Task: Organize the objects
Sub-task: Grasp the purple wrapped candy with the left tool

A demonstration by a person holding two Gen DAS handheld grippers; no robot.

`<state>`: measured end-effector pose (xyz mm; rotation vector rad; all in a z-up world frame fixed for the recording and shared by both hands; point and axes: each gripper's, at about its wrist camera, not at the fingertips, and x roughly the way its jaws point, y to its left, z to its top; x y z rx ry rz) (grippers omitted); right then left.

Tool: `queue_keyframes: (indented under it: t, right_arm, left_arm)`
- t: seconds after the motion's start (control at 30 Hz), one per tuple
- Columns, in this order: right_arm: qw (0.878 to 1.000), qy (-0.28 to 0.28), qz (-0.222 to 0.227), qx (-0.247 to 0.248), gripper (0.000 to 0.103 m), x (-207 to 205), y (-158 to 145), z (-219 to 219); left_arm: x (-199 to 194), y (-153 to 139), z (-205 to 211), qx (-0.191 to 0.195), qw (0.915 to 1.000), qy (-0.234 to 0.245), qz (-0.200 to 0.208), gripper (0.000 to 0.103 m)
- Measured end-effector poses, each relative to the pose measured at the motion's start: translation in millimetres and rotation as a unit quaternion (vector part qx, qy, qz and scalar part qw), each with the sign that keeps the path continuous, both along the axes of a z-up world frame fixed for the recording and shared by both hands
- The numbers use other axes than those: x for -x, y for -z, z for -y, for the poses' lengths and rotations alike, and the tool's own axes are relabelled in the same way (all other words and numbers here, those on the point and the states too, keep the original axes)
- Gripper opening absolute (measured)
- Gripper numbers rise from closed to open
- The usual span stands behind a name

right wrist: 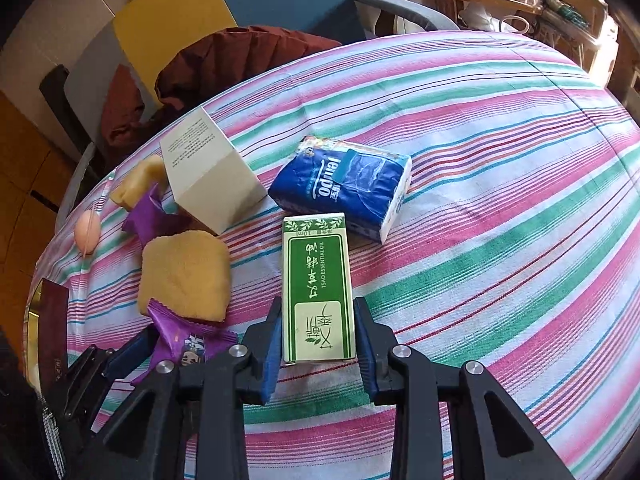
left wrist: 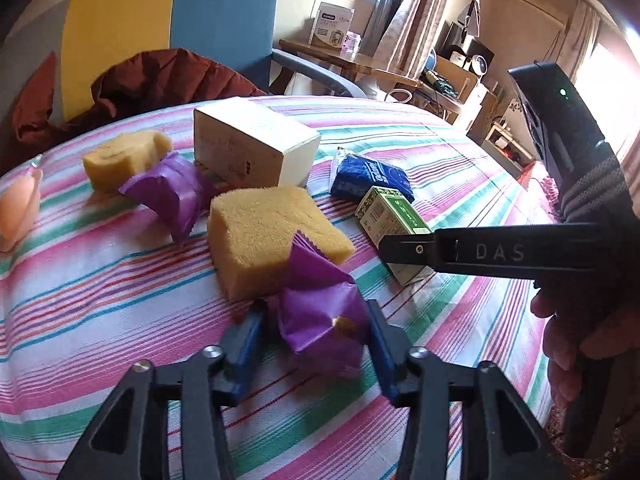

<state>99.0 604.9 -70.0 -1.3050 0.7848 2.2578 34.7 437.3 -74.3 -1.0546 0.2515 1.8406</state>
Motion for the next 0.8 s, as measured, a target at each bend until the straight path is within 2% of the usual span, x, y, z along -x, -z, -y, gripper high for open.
queue_keyframes:
  t: [0.03,0.2,0.37,0.63,0.8]
  right_arm:
    - [1.000,-0.002,0.001,-0.003,0.033,1.0,0.0,0.8]
    - [1.000,-0.010,0.004,-0.017,0.033,-1.2,-1.9,3.5]
    - [1.000,-0.019,0.001,-0.019,0.033,0.2,-1.8,9.8]
    - [0.998,-0.054,-0.008,-0.027,0.032,-0.3,-6.5,32.3]
    - [0.996,-0.070,-0.042,-0.022,0.032,-5.4,-19.3,52.9]
  left_arm:
    - [3.4,-0.4,4.3,-0.010,0.9999,-0.008,0.007,0.036]
    - [10.1,1.2,26.8,-0.026,0.9994,-0.020,0.010,0.035]
    - [14.5,1.7,60.9,-0.039,0.9978,-0.053,0.007,0.035]
    - [10.9,3.6,111.2,-0.060,0.9943,-0.088,0.001,0.034]
    - [7.0,2.0,126.1,-0.065,0.9934,-0.095,-0.004,0.034]
